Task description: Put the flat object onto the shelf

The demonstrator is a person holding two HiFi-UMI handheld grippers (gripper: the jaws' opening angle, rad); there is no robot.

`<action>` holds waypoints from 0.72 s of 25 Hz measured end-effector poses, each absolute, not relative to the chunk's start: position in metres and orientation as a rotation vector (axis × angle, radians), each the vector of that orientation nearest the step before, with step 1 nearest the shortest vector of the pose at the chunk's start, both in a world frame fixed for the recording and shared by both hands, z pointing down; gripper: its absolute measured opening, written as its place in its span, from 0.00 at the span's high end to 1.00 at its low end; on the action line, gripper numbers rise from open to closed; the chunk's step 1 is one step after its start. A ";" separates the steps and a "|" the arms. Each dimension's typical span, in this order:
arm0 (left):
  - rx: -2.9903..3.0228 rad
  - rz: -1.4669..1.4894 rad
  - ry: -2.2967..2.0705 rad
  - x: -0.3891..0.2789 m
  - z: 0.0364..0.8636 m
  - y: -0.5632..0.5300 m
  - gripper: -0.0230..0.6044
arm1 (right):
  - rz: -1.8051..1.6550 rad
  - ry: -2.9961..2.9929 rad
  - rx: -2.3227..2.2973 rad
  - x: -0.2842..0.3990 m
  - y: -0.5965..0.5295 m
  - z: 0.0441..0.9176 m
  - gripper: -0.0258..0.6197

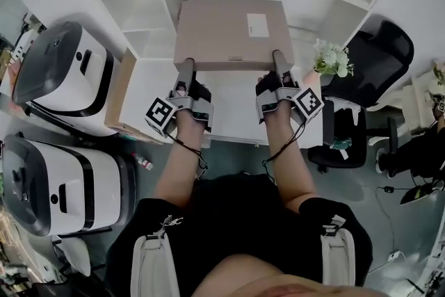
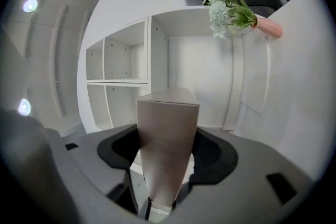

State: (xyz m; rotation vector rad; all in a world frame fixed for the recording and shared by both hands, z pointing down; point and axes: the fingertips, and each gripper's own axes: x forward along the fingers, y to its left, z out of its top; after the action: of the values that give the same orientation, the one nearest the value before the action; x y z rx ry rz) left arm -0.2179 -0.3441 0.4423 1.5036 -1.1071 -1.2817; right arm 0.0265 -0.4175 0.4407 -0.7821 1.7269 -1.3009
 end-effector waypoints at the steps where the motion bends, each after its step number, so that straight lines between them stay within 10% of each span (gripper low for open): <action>1: 1.515 -1.272 -1.091 -0.222 0.441 -0.346 0.55 | -1.284 1.717 -0.794 0.024 -0.414 0.440 0.52; 18: 1.591 -1.148 -0.873 -0.259 0.419 -0.344 0.55 | -1.107 1.615 -0.924 -0.005 -0.369 0.412 0.52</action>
State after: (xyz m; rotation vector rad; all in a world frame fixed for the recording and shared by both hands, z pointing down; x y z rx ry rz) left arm -0.2587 -0.3444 0.4187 1.5910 -0.8727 -1.1484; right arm -0.0051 -0.3694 0.4121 -0.9238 1.6155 -1.1072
